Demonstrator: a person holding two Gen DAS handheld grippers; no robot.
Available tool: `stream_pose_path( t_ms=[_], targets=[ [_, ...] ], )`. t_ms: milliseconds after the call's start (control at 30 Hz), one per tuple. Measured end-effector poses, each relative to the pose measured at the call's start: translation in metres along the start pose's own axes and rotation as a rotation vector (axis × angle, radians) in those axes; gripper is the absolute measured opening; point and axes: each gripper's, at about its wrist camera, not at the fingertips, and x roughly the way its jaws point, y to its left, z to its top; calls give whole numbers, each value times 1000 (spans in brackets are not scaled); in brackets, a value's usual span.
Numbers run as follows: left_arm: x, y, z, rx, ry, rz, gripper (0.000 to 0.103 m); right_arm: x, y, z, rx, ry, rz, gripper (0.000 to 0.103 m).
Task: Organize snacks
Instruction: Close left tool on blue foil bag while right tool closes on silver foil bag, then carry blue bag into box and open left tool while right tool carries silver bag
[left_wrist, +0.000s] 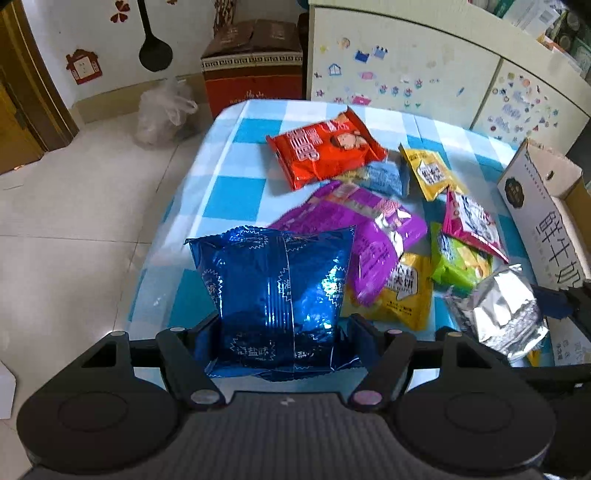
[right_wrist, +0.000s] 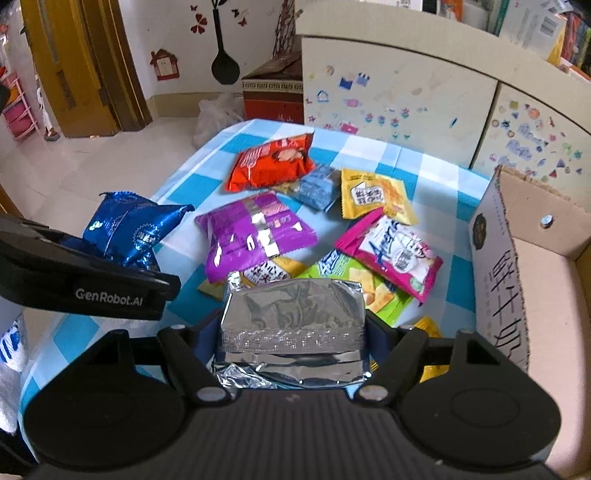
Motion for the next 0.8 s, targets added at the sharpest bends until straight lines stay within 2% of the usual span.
stream_pose_path(
  t_ms=[600,800],
  targets=[
    [-24,-14,24,-6,-121,-32,76,-41,-27,23,133,-109,-44,78],
    [-32,-25,29,21,-162,-41,76,-52,-38,27,172,-139,-45,78]
  ],
)
